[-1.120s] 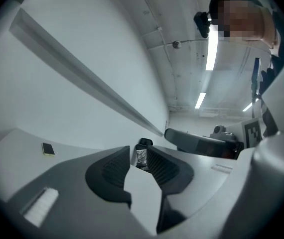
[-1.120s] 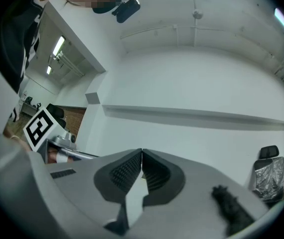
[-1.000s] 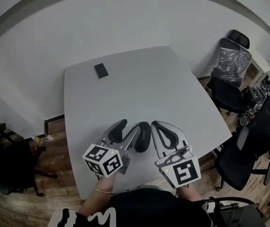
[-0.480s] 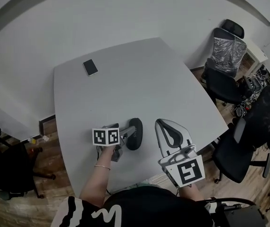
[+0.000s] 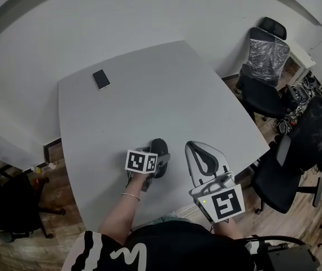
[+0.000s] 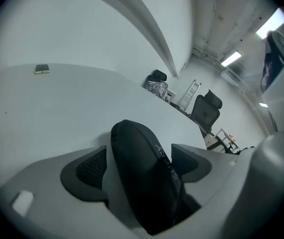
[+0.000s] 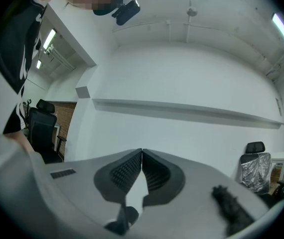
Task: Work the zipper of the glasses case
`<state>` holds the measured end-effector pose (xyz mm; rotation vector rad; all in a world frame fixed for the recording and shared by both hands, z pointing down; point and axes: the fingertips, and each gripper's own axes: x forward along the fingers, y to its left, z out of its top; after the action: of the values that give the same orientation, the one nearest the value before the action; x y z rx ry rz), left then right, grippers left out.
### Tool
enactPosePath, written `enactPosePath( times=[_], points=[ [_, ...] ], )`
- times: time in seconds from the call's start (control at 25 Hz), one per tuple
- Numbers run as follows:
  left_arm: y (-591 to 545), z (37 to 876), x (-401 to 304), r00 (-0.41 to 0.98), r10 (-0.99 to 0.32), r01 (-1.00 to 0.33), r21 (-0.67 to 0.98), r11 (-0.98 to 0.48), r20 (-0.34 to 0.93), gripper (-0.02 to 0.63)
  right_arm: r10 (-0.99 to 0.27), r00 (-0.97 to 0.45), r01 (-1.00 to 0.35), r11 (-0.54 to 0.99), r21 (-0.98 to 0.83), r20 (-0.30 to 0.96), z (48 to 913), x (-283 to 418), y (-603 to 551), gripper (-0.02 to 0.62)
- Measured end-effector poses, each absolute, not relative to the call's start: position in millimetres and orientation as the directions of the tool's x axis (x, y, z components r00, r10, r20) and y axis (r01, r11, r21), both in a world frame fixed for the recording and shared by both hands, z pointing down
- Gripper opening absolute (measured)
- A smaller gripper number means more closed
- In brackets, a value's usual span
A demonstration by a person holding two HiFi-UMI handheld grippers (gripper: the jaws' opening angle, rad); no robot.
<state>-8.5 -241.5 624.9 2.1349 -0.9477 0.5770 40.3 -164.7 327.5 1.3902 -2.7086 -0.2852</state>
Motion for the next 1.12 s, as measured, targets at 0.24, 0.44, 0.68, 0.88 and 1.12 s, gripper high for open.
enactPosePath(
  times=[0.24,0.44,0.68,0.88,1.12],
  points=[
    [-238,639,14,0.593,-0.384,-0.776,0.374,-0.509,0.708,0.427,-0.813,-0.582,-0.799,0.569,0.193,-0.013,329,45,-166,0.008],
    [-234,647,26,0.560,-0.322,-0.778,0.350,-0.522,0.763,0.425,-0.807,-0.590,-0.796,0.578,0.181,-0.018,330,47,-170,0.008],
    [-226,645,38,0.620,-0.279,-0.726,0.400,-0.560,0.734,0.308,-0.809,-0.587,-0.800,0.574,0.173,-0.031,327,52,-175,0.008],
    [-224,643,39,0.625,-0.283,-0.705,0.370,-0.605,0.728,0.298,-0.804,-0.594,-0.796,0.581,0.172,-0.034,327,53,-177,0.008],
    [-230,581,30,0.733,-0.393,-0.635,0.351,-0.689,0.555,0.291,-0.796,-0.601,-0.794,0.584,0.172,-0.075,320,58,-178,0.008]
  ],
)
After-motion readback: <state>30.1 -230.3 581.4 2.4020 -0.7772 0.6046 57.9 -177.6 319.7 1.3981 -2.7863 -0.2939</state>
